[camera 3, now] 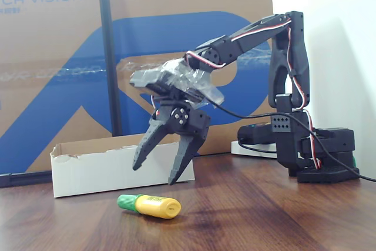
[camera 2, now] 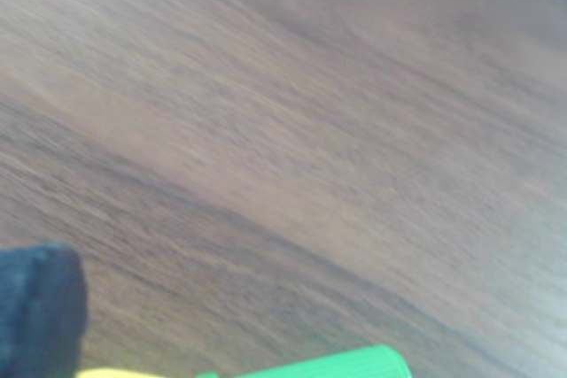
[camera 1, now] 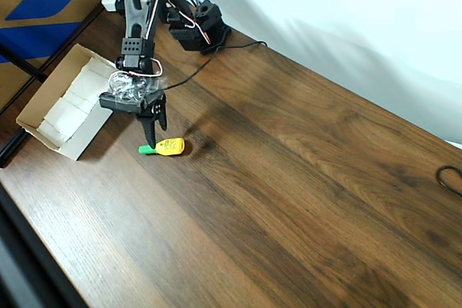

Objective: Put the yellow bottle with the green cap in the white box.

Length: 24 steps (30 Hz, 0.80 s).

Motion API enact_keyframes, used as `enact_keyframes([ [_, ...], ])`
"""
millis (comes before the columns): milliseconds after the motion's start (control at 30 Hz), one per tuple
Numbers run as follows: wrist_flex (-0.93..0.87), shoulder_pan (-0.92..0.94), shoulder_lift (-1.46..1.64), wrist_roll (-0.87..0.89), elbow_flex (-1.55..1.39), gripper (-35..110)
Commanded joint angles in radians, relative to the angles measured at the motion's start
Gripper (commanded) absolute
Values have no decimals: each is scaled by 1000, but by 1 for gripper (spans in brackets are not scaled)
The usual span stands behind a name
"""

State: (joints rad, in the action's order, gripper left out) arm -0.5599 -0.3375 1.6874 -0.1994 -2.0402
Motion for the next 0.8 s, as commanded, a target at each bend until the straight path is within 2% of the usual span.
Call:
enact_keyframes([
  [0,-12,-26,25,-46,44,30],
  [300,37,-35,2,-98,-34,29],
  [400,41,-20,-21,-66,-20,29],
  [767,-264,49,-132,83,330,29],
])
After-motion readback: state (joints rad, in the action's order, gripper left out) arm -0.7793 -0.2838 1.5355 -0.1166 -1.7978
